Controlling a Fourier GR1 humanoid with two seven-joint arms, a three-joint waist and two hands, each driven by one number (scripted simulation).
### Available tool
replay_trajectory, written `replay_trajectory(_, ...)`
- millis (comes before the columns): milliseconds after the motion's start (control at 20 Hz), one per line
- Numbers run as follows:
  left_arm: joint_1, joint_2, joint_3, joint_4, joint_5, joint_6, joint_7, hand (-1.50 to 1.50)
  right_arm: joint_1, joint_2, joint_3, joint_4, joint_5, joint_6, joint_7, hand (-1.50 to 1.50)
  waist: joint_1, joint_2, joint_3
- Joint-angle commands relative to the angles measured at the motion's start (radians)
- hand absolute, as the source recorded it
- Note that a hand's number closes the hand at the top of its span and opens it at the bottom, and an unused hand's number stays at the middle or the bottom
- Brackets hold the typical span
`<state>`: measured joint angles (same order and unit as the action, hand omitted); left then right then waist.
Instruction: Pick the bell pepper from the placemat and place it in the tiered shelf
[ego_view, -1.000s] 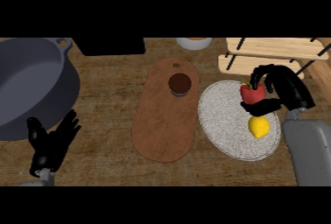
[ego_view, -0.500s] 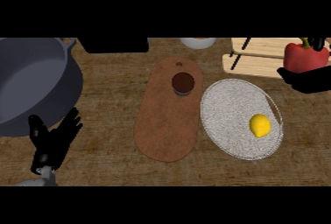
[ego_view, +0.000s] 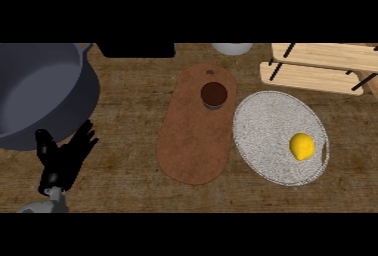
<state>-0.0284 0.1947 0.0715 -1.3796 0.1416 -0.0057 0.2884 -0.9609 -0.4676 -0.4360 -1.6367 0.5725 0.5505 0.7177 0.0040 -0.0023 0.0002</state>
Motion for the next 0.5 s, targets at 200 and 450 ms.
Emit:
replay_trajectory(200,-0.058,-0.030,-0.004,0.099,-0.045,0.031,-0.048,0.00,-0.119,-0.199,-0.036,0.403,0.015,-0.078,-0.228,1.50,0.008,0.009,-0.001)
replay_trajectory(450,0.030,-0.029,-0.036,-0.035,-0.022,-0.010,0.007,0.00,-0.146,-0.237,0.011,0.603,0.039,-0.109,-0.366,1.50,0.024,0.009,0.000)
